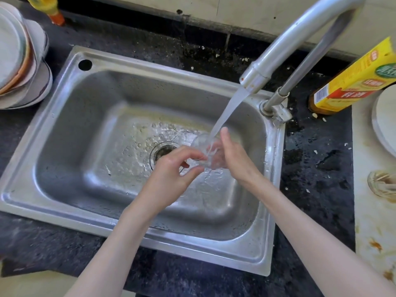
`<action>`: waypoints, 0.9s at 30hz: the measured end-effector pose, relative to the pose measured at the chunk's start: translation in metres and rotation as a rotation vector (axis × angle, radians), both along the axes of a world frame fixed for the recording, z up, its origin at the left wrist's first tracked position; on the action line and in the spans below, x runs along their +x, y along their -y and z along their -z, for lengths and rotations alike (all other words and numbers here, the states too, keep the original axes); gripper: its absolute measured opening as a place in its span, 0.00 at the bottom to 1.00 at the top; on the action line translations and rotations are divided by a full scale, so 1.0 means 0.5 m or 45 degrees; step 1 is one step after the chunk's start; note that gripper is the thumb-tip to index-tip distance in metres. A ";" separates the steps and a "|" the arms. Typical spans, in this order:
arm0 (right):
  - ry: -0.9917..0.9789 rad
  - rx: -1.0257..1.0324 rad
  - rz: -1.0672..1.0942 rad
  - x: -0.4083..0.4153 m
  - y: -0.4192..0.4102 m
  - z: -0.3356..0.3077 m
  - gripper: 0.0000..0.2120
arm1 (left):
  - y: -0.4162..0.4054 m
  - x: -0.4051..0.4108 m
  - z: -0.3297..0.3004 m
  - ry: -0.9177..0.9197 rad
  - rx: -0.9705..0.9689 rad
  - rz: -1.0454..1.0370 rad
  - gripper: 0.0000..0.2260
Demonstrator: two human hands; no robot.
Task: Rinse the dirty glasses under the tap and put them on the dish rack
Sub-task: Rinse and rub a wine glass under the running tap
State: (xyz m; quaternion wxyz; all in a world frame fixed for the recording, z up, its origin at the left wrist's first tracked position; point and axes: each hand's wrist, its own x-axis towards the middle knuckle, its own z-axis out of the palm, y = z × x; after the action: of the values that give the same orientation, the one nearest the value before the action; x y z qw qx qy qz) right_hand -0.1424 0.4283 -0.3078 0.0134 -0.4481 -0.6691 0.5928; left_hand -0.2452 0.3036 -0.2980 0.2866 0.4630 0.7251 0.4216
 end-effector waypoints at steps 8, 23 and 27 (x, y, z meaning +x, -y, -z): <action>-0.164 -0.203 -0.193 -0.003 -0.005 -0.003 0.35 | -0.026 -0.030 -0.026 -0.200 -0.134 0.451 0.11; -0.232 -0.412 -0.321 -0.008 -0.020 -0.037 0.37 | -0.036 -0.016 -0.072 -0.034 -0.118 0.326 0.06; -0.107 -0.355 -0.327 0.005 -0.025 -0.033 0.30 | -0.034 -0.022 -0.072 -0.019 -0.295 0.286 0.05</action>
State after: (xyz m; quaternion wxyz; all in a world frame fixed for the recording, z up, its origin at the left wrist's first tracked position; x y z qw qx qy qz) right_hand -0.1397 0.4409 -0.2914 -0.0965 -0.3315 -0.6310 0.6947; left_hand -0.2560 0.3206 -0.2619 0.3781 0.5081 0.7145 0.2972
